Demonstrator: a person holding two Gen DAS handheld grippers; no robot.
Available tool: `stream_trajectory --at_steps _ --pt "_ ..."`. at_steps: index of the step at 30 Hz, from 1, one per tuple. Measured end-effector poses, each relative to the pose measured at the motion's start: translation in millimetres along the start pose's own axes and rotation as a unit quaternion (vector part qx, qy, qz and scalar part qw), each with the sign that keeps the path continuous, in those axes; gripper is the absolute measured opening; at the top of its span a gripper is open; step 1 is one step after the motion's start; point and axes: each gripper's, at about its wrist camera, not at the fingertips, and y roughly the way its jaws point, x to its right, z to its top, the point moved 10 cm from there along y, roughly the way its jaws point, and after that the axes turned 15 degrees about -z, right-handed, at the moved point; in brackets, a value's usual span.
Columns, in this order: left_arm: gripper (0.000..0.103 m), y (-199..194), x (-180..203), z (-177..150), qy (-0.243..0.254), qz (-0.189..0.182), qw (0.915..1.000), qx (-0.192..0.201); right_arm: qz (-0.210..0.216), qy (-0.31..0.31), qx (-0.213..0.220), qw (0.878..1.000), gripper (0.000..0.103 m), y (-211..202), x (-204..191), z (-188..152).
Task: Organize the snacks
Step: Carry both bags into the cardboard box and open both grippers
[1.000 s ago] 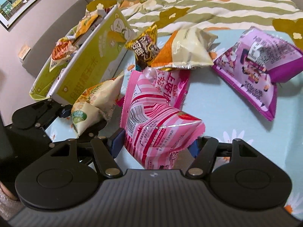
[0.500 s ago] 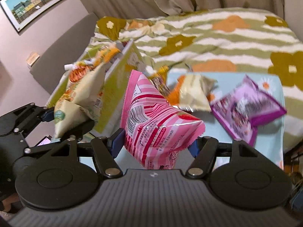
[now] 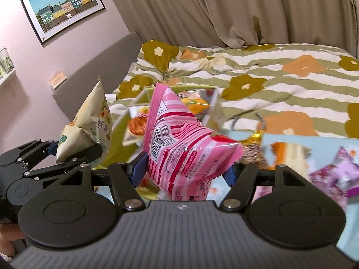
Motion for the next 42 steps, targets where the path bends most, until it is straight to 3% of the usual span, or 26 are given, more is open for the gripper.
stream_trajectory --at_steps 6,8,9,10,11,12,16,23,28,32,35,42 --pt "0.052 18.0 -49.9 -18.0 -0.014 -0.011 0.9992 -0.036 -0.009 0.015 -0.011 1.0 0.082 32.8 -56.2 8.9" --pt "0.057 23.8 -58.3 -28.6 -0.024 -0.023 0.9981 -0.053 -0.016 0.022 -0.016 0.999 0.082 41.0 -69.3 8.9" --pt "0.064 29.3 -61.5 -32.6 -0.03 -0.033 0.9971 -0.061 -0.021 0.025 -0.017 0.999 0.082 45.0 -74.5 8.8" --pt "0.086 32.2 -64.7 -35.6 -0.032 -0.039 0.9965 -0.067 -0.028 0.027 -0.018 0.999 0.082 49.4 -79.9 8.8" --pt "0.101 33.7 -65.2 -38.4 -0.03 -0.043 0.9963 -0.069 -0.035 0.028 -0.018 0.999 0.082 50.4 -83.8 7.3" --pt "0.102 32.3 -66.4 -39.9 -0.021 -0.042 0.997 -0.062 -0.042 0.029 -0.018 0.999 0.082 52.6 -86.9 6.4" --pt "0.102 29.7 -71.4 -48.4 0.004 -0.053 0.9967 -0.063 -0.074 0.035 -0.017 0.997 0.082 60.3 -91.8 1.9" --pt "0.102 28.7 -89.9 -57.1 -0.01 -0.078 0.9949 -0.064 -0.1 0.043 -0.014 0.994 0.083 61.8 -100.7 1.0" --pt "0.102 28.8 -95.9 -55.1 -0.018 -0.079 0.9945 -0.066 -0.09 0.037 -0.015 0.995 0.083 65.6 -113.8 7.7" --pt "0.102 27.2 -108.7 -53.4 -0.025 -0.064 0.9956 -0.063 -0.056 0.019 -0.009 0.998 0.084 72.7 -131.7 15.9" --pt "0.102 28.3 -111.4 -56.7 -0.03 -0.057 0.9954 -0.071 -0.043 0.017 0.0 0.999 0.103 79.2 -137.8 19.8" --pt "0.102 29.8 -106.5 -61.7 -0.04 -0.053 0.9947 -0.078 -0.046 0.049 0.006 0.998 0.103 76.2 -119.4 14.6"
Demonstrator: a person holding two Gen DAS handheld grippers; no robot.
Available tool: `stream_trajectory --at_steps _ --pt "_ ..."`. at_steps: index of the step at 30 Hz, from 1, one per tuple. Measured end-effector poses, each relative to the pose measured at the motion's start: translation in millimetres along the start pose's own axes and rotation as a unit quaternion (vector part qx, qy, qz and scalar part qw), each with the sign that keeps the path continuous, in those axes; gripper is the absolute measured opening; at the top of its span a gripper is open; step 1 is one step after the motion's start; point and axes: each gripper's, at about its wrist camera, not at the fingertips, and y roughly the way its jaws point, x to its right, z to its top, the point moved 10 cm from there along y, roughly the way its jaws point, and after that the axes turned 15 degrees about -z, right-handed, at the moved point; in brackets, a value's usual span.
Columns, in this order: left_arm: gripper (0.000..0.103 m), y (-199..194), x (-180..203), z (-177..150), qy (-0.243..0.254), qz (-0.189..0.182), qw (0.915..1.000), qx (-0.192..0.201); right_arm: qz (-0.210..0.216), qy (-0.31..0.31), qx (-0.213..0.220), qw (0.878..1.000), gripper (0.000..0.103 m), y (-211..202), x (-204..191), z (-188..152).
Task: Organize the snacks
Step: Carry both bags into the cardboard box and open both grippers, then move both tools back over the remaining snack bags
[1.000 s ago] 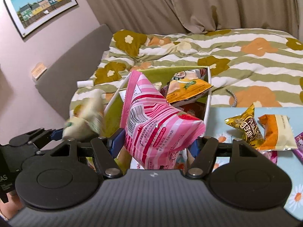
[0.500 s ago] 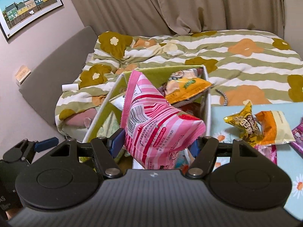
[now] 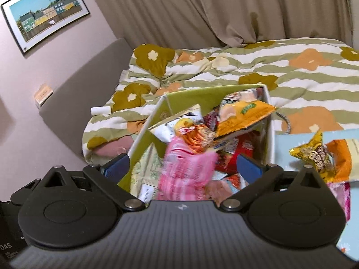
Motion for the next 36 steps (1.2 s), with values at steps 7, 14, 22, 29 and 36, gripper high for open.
stream_trajectory --at_steps 7,14,22,29,36 --pt "0.102 -8.9 5.6 4.7 -0.004 0.004 0.9999 0.011 -0.002 -0.001 0.005 1.0 0.103 -11.3 14.2 -1.9" --pt "0.102 -20.8 19.0 11.7 0.006 -0.005 0.9998 0.021 -0.017 -0.004 0.018 1.0 0.103 -30.4 24.9 -4.2" --pt "0.102 -26.3 56.6 20.6 0.027 -0.054 0.9976 0.035 -0.068 0.013 0.044 0.997 0.103 -69.2 55.9 -10.4" --pt "0.102 -20.5 112.6 36.8 0.038 -0.099 0.9932 0.047 -0.122 0.049 0.067 0.989 0.103 -104.4 118.2 -17.6" --pt "0.102 6.1 175.8 56.5 0.04 -0.103 0.9928 0.047 -0.156 0.07 0.079 0.982 0.103 -115.7 200.2 -6.8"
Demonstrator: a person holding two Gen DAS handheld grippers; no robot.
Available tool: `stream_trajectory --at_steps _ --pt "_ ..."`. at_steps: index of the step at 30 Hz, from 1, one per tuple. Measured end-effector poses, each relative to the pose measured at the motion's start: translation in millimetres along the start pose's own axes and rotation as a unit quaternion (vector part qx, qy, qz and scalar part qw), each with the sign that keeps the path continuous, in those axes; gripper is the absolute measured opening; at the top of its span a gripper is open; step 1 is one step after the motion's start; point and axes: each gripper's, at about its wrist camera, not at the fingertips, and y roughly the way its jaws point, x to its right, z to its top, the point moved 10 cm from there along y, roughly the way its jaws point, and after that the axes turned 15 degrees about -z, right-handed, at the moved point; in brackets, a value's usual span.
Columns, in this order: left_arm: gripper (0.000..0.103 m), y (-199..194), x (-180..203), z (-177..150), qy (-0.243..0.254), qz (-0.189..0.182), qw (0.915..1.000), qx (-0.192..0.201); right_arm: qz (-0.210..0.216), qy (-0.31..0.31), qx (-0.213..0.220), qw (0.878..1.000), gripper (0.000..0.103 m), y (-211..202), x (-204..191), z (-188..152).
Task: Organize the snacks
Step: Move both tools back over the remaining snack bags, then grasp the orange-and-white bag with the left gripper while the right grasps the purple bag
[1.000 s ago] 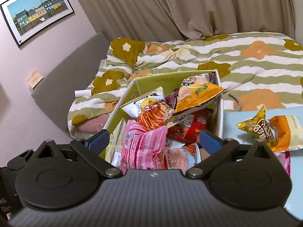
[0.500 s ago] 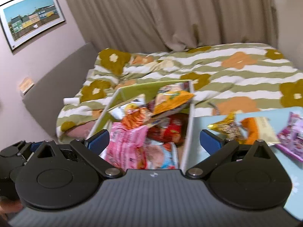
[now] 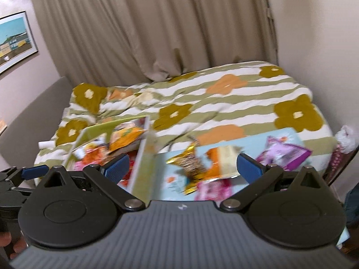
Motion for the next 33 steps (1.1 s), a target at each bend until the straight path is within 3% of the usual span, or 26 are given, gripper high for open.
stream_trajectory --at_steps 6,16,23,30,33 --pt "0.102 53.8 48.7 15.1 -0.013 -0.01 0.9998 -0.016 -0.02 0.007 -0.018 1.0 0.103 33.1 68.4 14.1" --pt "0.102 157.8 94.4 20.5 -0.036 -0.011 0.9978 -0.055 -0.016 0.036 -0.116 0.992 0.103 126.7 151.3 7.0" --pt "0.096 226.2 98.3 12.2 -0.043 -0.008 0.9955 -0.084 0.01 0.078 -0.172 0.982 0.103 189.4 175.1 -11.8" --pt "0.092 280.0 100.5 -3.7 -0.039 -0.006 0.9914 -0.125 0.024 0.102 -0.195 0.975 0.103 229.5 183.2 -27.8" --pt "0.085 294.8 101.8 -12.3 -0.038 -0.008 0.9889 -0.144 0.026 0.103 -0.205 0.973 0.103 240.7 186.1 -33.9"
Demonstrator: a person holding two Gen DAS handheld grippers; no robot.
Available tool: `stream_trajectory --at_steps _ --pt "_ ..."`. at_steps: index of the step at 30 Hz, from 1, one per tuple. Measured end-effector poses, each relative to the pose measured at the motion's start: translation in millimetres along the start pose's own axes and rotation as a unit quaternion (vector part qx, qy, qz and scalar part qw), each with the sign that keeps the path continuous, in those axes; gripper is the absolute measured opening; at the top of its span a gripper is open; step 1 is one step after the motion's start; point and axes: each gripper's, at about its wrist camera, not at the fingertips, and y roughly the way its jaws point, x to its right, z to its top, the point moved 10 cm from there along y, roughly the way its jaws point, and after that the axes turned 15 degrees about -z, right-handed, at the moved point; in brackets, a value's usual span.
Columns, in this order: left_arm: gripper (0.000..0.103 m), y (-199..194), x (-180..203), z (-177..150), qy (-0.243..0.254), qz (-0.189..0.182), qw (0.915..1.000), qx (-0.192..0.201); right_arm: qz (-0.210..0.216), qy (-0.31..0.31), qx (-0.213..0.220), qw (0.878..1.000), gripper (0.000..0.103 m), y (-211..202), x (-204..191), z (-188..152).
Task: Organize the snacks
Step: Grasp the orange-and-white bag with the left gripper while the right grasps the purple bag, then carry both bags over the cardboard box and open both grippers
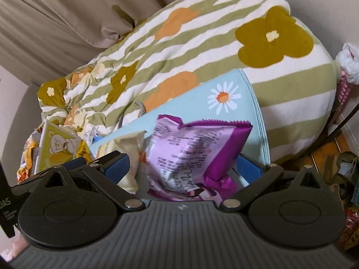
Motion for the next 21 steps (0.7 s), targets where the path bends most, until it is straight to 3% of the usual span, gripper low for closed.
stream_trajectory --at_steps 5,21 --pt "0.071 16.4 -0.7 -11.2 -0.004 -0.004 0.9996 -0.027 0.001 -0.001 -0.007 1.0 0.103 13.7 4.1 1.5" --pt "0.067 -6.8 7.1 -7.6 -0.003 -0.017 0.9998 -0.001 0.018 -0.034 -0.011 0.999 0.103 25.2 -4.0 -5.0"
